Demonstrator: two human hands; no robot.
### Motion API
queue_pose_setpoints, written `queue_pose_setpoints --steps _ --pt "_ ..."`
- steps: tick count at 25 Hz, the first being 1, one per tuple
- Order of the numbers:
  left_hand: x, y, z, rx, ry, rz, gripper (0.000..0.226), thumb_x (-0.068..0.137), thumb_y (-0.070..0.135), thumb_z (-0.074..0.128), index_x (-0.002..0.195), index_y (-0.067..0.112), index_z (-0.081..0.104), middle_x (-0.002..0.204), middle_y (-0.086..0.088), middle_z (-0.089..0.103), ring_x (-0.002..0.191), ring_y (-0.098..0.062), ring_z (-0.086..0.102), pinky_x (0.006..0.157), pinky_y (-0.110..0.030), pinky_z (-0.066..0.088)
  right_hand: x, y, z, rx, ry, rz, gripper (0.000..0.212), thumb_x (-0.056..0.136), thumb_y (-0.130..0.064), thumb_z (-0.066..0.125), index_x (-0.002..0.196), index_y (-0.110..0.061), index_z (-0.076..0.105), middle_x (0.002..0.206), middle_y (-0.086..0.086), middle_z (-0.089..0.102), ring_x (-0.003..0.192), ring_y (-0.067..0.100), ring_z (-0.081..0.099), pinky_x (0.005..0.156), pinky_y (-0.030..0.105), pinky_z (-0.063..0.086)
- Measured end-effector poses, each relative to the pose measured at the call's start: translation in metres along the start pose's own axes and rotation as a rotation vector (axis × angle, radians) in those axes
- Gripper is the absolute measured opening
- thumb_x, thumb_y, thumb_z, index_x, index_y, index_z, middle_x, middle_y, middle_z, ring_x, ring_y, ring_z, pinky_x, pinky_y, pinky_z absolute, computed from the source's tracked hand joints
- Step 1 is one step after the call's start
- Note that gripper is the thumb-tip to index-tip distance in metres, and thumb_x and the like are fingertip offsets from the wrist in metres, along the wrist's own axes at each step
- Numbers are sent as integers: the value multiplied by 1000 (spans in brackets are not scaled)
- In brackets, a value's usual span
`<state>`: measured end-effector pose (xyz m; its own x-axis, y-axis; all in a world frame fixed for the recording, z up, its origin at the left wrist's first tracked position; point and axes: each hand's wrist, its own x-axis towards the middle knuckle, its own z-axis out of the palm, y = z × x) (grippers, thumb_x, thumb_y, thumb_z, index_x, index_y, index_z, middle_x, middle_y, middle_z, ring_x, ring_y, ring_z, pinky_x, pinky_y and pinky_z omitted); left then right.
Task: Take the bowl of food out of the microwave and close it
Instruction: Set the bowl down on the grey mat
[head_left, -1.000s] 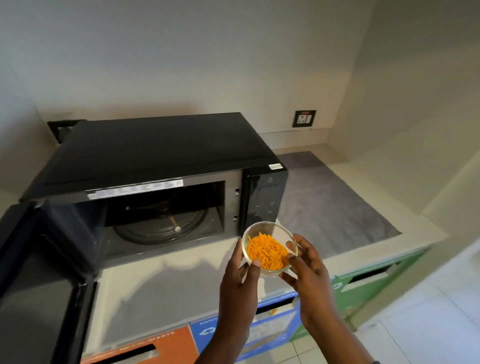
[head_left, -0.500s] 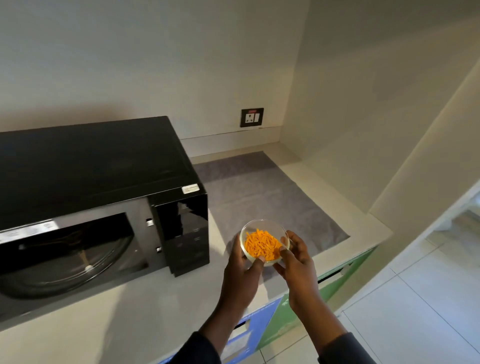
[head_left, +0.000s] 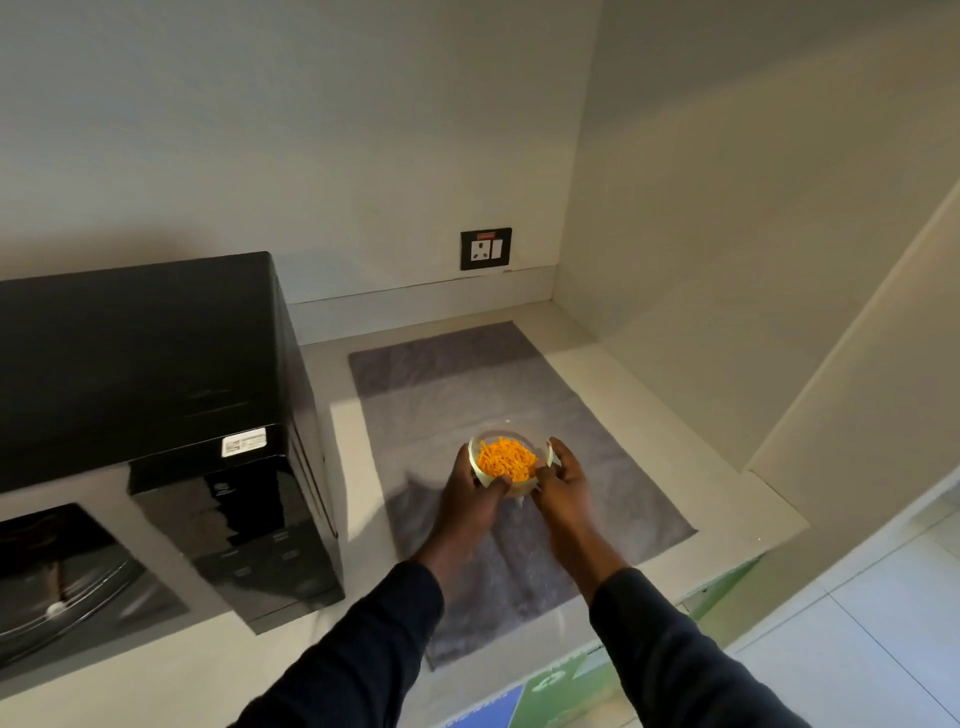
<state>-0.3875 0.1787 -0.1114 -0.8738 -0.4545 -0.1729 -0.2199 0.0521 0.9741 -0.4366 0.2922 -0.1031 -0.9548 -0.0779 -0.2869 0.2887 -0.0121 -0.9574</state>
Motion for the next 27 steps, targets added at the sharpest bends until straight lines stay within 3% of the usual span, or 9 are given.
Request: queue_pose_setpoints --steps 4,6,9,11,14,18,22,25,27 --pt "36 -2 4 53 43 17 53 89 4 74 137 15 54 126 -7 69 118 -25 66 96 -32 54 18 -13 7 -30 -26 -57 32 89 -11 59 102 -38 67 102 -3 76 100 22 71 94 44 56" --pt "52 2 3 91 52 34 52 89 8 76 136 14 55 125 -7 70 115 -25 66 88 -26 54 28 -21 13 -56 -30 -55 41 94 -10 57 117 -42 59 112 0 71 107 25 68 100 44 54" --pt "78 6 0 164 66 55 58 83 28 78 135 19 54 122 -5 71 111 -25 68 94 -38 56 53 -24 24 -95 -48 -73 53 96 -14 57 144 -32 50 133 4 65 119 23 63 106 42 50" --pt "91 4 -4 208 60 58 69 75 44 73 137 22 52 123 -5 71 111 -26 69 96 -44 57 64 -26 28 -141 -58 -70 53 99 -16 55 149 -28 46 140 2 60 121 17 58 105 32 46" --pt "100 1 -5 276 48 47 68 85 37 73 145 20 45 128 -4 68 115 -27 67 96 -40 56 74 -22 29 -214 -71 -87 47 104 -15 49 150 -19 44 141 4 56 120 14 51 97 22 36" --pt "104 -8 -3 289 33 32 82 93 29 72 160 14 27 139 -4 60 129 -28 60 104 -37 49 78 -10 33 -335 -78 -111 57 104 -27 48 158 -27 29 157 5 45 138 22 47 113 34 37" --pt "92 -7 -4 183 15 -76 98 98 35 67 165 14 -3 159 -15 46 142 -30 50 115 -46 43 69 -9 29 -306 -116 -57 76 100 -44 52 162 -30 10 159 10 40 141 30 45 112 39 40" --pt "64 -6 -13 211 -19 -89 96 100 41 63 165 15 -2 167 -16 32 151 -29 37 120 -43 36 53 -4 19 -485 -121 -90 75 93 -67 47 148 -18 38 146 10 52 129 25 53 103 38 42" --pt "39 -7 -22 304 -43 -79 92 100 40 63 166 16 5 168 -15 29 153 -28 34 121 -41 34 36 4 13 -669 -124 -138 68 91 -67 49 131 -12 52 138 10 59 122 25 56 101 39 45"
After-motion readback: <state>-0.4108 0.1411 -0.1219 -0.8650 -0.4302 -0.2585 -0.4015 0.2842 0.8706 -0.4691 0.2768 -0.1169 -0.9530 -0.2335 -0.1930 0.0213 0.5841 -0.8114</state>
